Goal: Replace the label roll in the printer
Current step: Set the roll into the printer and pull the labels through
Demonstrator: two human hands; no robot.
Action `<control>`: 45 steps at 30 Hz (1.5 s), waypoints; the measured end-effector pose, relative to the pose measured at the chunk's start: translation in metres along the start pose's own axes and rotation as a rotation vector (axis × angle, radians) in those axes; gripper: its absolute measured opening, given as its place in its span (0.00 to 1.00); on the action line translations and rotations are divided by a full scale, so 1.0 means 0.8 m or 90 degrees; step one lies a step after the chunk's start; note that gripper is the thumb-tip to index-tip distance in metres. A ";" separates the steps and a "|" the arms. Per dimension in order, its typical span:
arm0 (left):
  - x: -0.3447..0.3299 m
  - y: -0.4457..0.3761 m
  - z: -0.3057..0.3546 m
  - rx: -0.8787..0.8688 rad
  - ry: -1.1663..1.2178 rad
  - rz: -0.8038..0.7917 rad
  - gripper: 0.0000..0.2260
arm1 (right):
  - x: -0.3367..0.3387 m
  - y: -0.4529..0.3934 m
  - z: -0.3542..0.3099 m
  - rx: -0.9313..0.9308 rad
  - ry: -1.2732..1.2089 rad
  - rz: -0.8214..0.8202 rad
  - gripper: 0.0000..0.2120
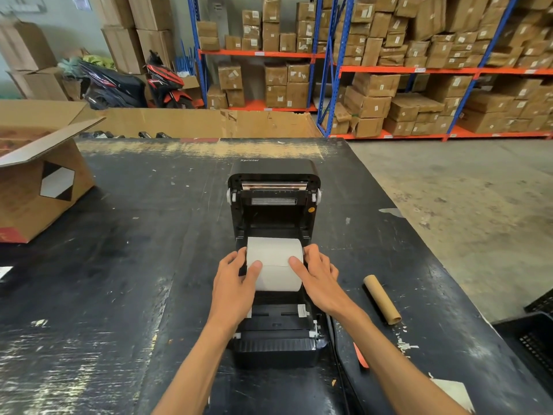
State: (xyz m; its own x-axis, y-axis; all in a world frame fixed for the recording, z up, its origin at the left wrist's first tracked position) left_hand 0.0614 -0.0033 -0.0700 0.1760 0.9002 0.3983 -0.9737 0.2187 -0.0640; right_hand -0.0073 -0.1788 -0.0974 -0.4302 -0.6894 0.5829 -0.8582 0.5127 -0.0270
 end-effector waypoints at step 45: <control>0.018 -0.016 -0.021 0.008 -0.071 -0.054 0.34 | 0.012 0.020 0.001 -0.015 -0.062 0.128 0.15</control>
State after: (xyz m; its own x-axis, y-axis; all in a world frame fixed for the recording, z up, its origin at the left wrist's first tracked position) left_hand 0.0791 0.0132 -0.0791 0.2408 0.8315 0.5006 -0.9581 0.2862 -0.0146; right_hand -0.0252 -0.1776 -0.0931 -0.6181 -0.6178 0.4861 -0.7459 0.6561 -0.1147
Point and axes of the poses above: each hand's wrist, its own y-axis away from the middle knuckle, its own x-axis out of the back of the hand, z = x × y, the point moved 8 cm from there along -y, towards the middle knuckle, and after that the axes turned 8 degrees about z, right-handed, at the moved point
